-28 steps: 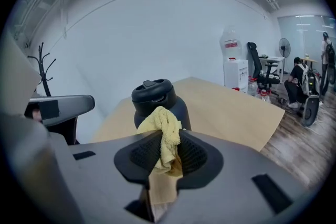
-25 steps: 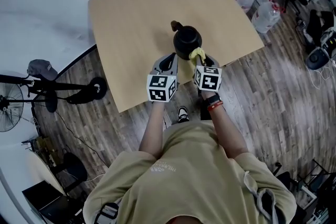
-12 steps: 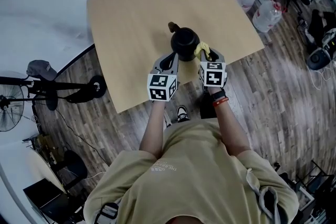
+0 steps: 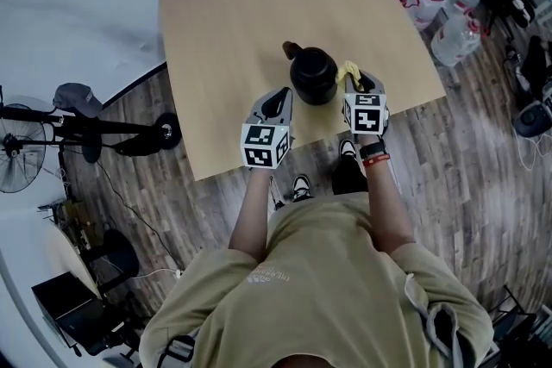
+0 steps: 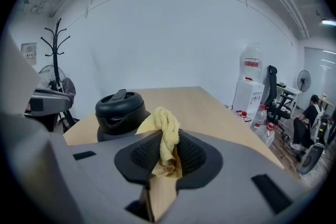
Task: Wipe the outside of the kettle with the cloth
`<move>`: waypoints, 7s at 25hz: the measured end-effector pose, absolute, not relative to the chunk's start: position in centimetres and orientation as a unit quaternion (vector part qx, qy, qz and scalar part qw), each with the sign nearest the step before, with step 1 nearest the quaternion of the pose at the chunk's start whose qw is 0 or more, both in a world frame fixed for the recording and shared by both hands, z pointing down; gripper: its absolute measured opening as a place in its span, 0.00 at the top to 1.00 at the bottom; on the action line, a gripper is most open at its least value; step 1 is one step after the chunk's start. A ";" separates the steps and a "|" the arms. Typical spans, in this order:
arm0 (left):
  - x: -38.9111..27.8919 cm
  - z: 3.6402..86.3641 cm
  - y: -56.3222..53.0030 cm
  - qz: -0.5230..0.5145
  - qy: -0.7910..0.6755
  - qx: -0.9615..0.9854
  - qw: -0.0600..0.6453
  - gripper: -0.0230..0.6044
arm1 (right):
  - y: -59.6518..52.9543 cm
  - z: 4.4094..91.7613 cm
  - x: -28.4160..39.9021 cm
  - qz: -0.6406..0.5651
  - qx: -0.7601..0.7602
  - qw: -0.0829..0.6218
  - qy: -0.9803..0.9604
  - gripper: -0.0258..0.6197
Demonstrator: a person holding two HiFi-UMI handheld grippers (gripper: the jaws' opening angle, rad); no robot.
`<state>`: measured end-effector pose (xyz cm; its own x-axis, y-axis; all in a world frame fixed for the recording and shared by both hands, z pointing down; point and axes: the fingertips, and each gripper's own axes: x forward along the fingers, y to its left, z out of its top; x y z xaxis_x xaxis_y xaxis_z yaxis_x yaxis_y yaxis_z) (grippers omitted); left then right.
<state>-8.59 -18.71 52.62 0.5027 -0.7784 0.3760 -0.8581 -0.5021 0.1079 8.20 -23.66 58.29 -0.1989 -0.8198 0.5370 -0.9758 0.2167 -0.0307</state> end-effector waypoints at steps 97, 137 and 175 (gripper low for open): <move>-15.5 52.2 -12.3 0.075 -0.592 0.784 0.171 0.92 | -17.2 60.7 -7.7 0.296 0.482 0.175 -0.806 0.81; 1.6 53.5 -15.0 0.130 -0.568 0.796 0.166 0.92 | -19.7 61.2 9.9 0.300 0.444 0.180 -0.825 0.82; 0.3 54.4 -15.9 0.137 -0.607 0.760 0.188 0.92 | -34.9 62.1 6.0 0.203 0.344 0.244 -0.884 0.82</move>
<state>0.28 -15.93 54.38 0.2251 -0.8710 0.4367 -0.9741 -0.1917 0.1197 5.99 -34.91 62.11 -0.6434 -0.5092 0.5716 -0.7075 0.6807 -0.1900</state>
